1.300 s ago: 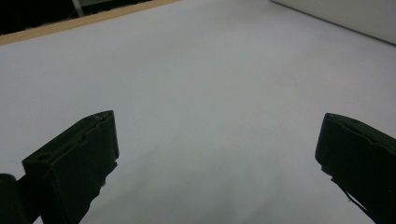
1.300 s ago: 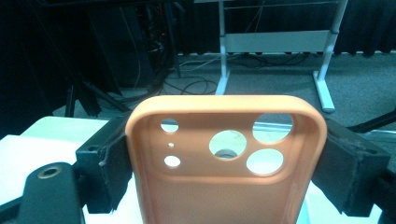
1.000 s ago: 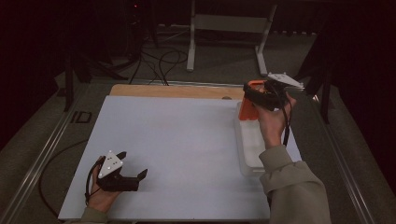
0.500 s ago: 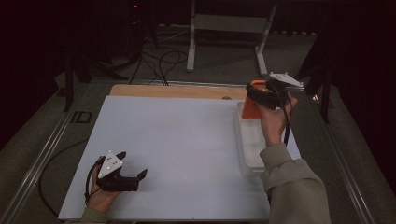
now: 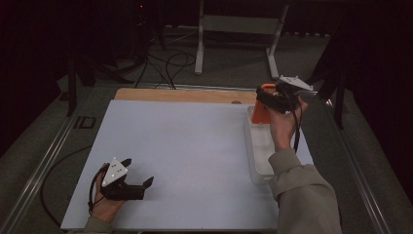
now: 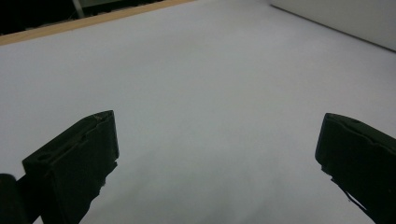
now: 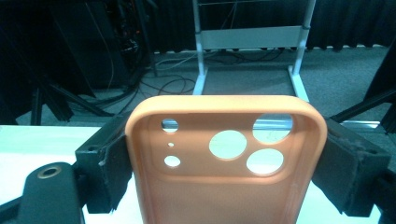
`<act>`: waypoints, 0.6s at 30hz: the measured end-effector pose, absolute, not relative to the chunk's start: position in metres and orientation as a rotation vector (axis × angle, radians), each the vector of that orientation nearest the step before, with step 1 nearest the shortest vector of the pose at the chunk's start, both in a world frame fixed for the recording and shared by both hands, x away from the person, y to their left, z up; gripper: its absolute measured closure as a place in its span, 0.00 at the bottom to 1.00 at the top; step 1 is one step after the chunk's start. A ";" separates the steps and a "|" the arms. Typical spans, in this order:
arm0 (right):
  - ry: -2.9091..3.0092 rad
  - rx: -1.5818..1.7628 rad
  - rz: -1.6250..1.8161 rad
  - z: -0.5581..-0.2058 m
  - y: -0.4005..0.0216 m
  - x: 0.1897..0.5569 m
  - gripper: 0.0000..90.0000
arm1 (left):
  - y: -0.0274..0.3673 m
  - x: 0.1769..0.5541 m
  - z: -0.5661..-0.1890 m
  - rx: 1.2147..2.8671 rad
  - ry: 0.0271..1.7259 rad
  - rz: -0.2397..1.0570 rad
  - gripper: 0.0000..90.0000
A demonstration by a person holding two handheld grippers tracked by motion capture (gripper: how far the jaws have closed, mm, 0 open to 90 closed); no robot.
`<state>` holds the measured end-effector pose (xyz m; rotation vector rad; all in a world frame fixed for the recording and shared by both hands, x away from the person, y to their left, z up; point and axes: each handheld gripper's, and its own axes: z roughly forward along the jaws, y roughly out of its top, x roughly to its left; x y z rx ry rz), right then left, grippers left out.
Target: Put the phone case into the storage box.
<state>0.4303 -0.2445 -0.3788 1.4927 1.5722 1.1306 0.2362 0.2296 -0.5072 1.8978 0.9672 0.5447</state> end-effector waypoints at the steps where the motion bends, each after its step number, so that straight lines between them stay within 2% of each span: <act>1: 1.567 1.495 1.133 -0.380 -0.245 0.431 0.18 | 0.230 0.236 -0.507 1.898 0.968 0.545 0.01; 18: 1.547 1.528 1.110 -0.390 -0.247 0.443 0.17 | 0.229 0.236 -0.507 1.895 0.967 0.542 0.01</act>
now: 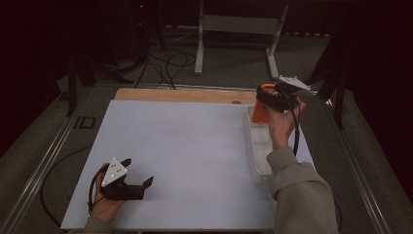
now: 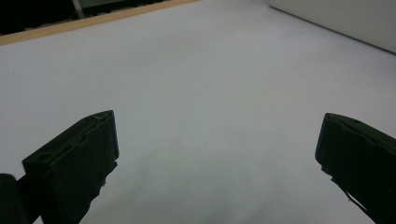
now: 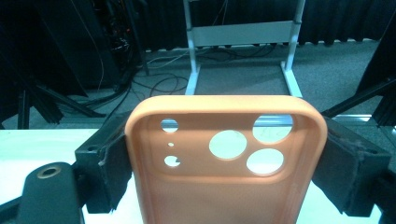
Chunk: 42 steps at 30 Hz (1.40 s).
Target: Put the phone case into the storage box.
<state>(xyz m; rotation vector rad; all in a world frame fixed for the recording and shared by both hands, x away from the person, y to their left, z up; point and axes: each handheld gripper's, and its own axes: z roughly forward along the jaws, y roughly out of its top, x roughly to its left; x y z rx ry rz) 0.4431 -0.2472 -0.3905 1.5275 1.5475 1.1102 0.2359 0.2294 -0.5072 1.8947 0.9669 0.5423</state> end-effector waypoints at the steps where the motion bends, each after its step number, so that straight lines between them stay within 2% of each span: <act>1: 1.548 1.526 1.110 -0.391 -0.247 0.444 0.17 | 0.229 0.236 -0.507 1.896 0.967 0.542 0.01; 42: 1.564 1.567 1.076 -0.418 -0.246 0.458 0.17 | 0.228 0.235 -0.507 1.896 0.963 0.534 0.01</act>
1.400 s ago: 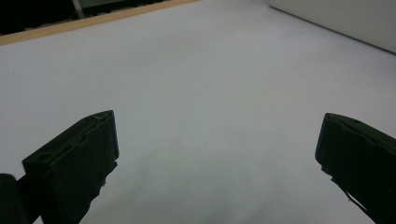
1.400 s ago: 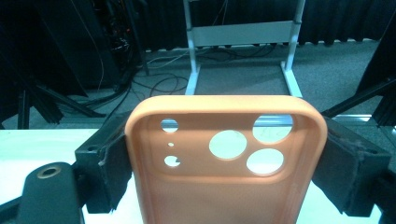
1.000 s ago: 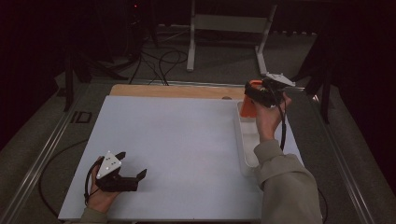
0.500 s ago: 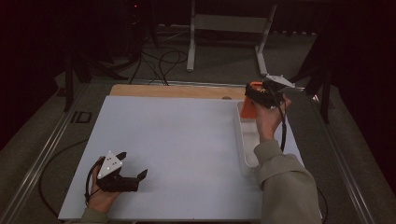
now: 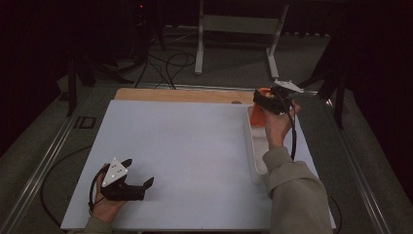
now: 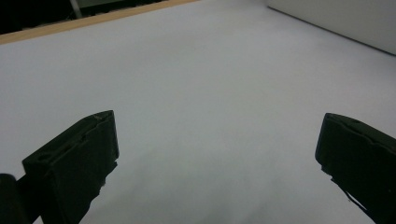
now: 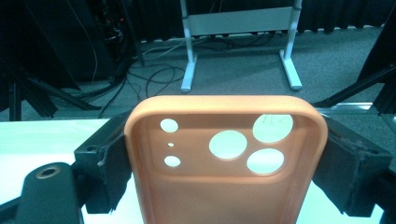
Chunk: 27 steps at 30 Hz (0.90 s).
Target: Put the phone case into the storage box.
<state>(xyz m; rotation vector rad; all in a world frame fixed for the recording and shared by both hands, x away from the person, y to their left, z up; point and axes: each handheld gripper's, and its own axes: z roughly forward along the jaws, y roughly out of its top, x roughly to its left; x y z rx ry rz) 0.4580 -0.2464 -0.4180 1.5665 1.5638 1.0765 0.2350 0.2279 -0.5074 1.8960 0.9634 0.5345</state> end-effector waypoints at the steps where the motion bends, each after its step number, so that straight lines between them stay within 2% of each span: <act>1: 1.567 1.564 1.078 -0.419 -0.246 0.458 0.17 | 0.228 0.235 -0.507 1.896 0.962 0.535 0.01; 27: 1.610 1.557 1.016 -0.434 -0.241 0.462 0.17 | 0.230 0.234 -0.507 1.885 0.965 0.538 0.01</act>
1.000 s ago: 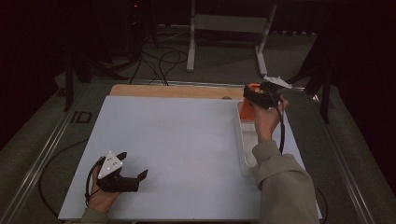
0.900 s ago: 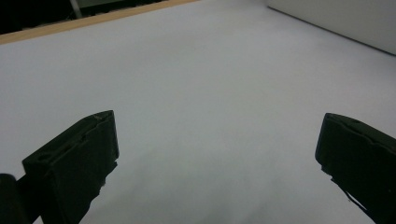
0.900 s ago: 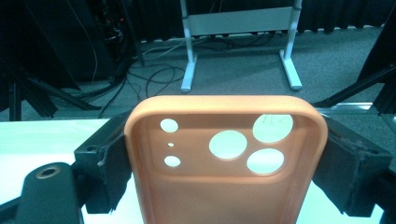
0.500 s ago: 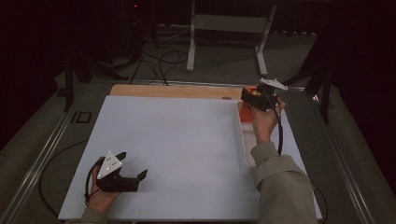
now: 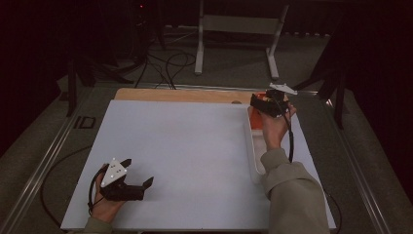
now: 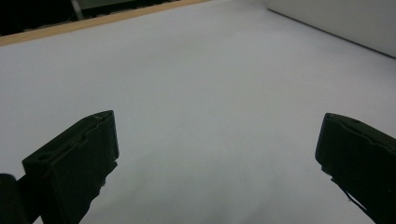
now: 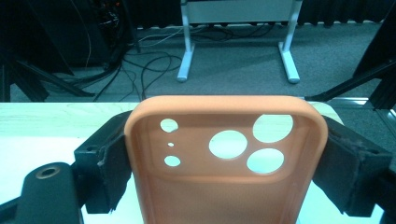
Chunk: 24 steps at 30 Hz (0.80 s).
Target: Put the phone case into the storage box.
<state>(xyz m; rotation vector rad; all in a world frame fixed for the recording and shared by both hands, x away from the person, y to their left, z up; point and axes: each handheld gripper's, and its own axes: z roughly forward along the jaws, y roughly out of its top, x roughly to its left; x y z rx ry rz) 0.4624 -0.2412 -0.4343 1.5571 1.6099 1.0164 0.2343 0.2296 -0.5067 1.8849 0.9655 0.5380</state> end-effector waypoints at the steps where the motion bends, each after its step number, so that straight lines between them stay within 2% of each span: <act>1: 1.608 1.558 1.016 -0.435 -0.241 0.463 0.17 | 0.230 0.234 -0.507 1.885 0.966 0.538 0.01; 24: 1.619 1.566 1.005 -0.441 -0.243 0.467 0.17 | 0.230 0.233 -0.506 1.884 0.966 0.538 0.01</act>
